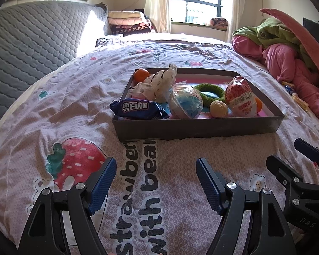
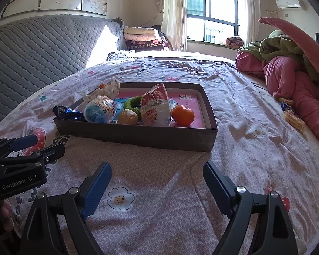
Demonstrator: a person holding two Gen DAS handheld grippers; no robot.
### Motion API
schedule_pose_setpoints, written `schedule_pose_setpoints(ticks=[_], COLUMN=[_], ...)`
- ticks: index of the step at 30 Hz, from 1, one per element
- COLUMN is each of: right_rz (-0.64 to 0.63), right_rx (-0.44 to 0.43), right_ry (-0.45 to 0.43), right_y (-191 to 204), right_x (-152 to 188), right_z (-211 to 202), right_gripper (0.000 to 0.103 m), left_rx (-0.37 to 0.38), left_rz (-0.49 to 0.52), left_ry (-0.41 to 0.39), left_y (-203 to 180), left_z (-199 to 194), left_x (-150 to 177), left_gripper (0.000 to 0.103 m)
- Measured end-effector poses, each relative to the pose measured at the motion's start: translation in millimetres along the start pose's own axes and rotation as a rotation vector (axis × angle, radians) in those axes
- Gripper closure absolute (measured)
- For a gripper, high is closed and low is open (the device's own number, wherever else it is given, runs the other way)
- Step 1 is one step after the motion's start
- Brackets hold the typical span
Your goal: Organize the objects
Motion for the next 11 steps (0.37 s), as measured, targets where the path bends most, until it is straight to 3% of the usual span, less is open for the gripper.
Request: schedule_pose_setpoints(ticks=[11], right_rz=[-0.011], right_rx=[0.003], right_ry=[0.012], right_y=[2.2], right_x=[3.2], right_z=[3.5], right_gripper=[0.016], left_rx=[0.018], left_rz=[0.004], left_ry=[0.003], left_y=[-2.0], left_z=[5.8], left_x=[2.7], left_gripper=[0.025])
Point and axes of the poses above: each gripper's, at about its wrist camera, not at the fingertips, and z roughly the way its jaws point, y to its left, x to its underside, the point moved 9 cm from there along z, roughly the way its jaws point, and after that the axes turned 10 degrees about z, right-handed, at the moved point
